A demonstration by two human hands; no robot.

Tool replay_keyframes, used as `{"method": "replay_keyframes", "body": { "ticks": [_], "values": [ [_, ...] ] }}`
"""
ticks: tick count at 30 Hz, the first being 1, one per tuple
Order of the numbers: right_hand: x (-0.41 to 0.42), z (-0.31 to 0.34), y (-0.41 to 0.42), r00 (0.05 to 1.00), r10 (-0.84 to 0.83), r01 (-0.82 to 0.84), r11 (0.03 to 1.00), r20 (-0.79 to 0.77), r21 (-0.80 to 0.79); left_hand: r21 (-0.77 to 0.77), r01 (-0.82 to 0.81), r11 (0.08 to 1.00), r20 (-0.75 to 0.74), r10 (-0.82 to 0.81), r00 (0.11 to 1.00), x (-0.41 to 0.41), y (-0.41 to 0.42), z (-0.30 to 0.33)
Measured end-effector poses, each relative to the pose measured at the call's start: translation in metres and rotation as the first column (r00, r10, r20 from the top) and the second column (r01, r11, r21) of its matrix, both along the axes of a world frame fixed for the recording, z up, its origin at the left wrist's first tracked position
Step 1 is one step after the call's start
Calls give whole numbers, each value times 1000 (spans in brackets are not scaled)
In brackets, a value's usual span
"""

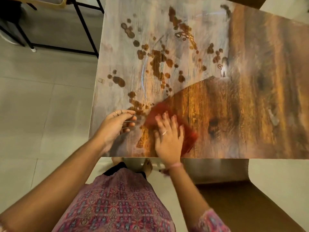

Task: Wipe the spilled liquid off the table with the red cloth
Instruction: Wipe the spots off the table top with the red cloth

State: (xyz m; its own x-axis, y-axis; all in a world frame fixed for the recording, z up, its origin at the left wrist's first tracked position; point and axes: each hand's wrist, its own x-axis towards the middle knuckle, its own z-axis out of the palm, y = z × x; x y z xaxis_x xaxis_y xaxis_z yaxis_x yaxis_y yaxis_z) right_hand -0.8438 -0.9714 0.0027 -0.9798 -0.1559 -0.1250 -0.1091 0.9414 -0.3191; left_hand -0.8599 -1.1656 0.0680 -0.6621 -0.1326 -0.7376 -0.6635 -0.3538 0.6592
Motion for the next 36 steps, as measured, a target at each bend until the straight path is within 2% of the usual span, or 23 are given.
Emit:
{"method": "replay_keyframes", "body": {
  "ticks": [2, 4, 9, 12, 16, 21, 24, 26, 28, 30, 31, 33, 34, 36],
  "values": [
    [39, -2, -10, 992, 125, -125, 992, 28, 20, 7, 16, 1000, -13, -16, 1000, -9, 9, 2],
    [42, -4, -7, 987, 151, -152, 988, 50, 13, 4, 44, 999, -24, -44, 999, -17, 19, 3],
    [-8, -1, 12, 962, 267, -269, 963, 58, 22, -32, 123, 992, -28, -124, 992, -36, 46, 4],
    [-72, -4, 38, 964, 262, -262, 965, 48, -3, -46, 149, 988, -14, -150, 989, -47, 61, 3],
    [-198, -8, 100, 990, 86, -79, 994, 108, -73, -96, 196, 976, 5, -197, 980, -65, 79, -3],
    [-348, -6, 179, 977, -184, 187, 982, 105, -16, -171, 347, 922, -32, -357, 933, -95, 105, -9],
    [-399, -2, 192, 936, -331, 336, 942, 118, -16, -233, 416, 879, -107, -449, 887, -108, 128, -9],
    [-398, 1, 177, 929, -364, 364, 931, 72, 17, -290, 443, 848, -148, -498, 855, -116, 138, -10],
    [-365, 1, 149, 971, -237, 237, 971, 9, 29, -355, 445, 822, -194, -530, 825, -123, 146, -4],
    [-303, -2, 119, 999, 31, -31, 999, -20, -9, -399, 420, 815, -241, -536, 809, -134, 163, 7],
    [-265, 0, 106, 983, 181, -179, 982, 30, -55, -381, 370, 847, -269, -484, 833, -140, 171, 13],
    [-189, 0, 90, 892, 439, -419, 892, 108, -166, -321, 254, 912, -297, -352, 888, -152, 183, 23],
    [-157, 0, 87, 815, 572, -560, 819, 98, -121, -381, 252, 890, -327, -385, 863, -155, 183, 21],
    [-141, 3, 89, 673, 714, -731, 682, 193, 28, -503, 348, 791, -328, -548, 770, -162, 177, 15]
  ]
}}
